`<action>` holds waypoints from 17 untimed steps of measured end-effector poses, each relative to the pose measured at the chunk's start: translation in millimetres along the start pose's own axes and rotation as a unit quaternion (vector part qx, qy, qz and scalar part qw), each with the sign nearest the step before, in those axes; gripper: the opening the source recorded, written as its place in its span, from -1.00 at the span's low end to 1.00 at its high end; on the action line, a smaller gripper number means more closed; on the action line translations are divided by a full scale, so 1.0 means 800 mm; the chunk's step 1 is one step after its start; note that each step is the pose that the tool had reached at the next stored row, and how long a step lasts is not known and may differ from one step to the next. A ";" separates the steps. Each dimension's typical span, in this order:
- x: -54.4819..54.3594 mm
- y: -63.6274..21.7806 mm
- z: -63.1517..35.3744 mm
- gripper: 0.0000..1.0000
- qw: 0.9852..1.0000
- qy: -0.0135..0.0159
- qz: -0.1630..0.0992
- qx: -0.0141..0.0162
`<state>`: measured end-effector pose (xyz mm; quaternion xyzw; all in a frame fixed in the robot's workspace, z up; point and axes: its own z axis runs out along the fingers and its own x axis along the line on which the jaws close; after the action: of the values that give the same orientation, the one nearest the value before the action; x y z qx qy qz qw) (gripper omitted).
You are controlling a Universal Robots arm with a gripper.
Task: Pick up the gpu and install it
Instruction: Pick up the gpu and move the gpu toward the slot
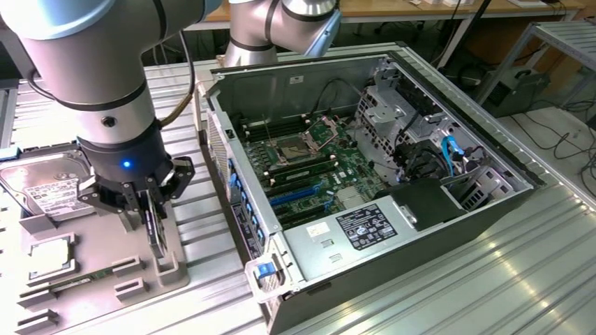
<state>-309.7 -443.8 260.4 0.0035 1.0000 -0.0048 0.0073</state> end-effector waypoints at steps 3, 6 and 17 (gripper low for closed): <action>0.000 0.000 -0.005 -0.44 1.000 0.000 0.000 0.000; 0.000 0.000 -0.009 -0.44 1.000 0.000 0.000 0.000; -0.001 0.000 -0.026 -0.44 1.000 0.000 0.000 0.000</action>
<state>-309.5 -443.8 281.5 0.0035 1.0000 -0.0046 0.0075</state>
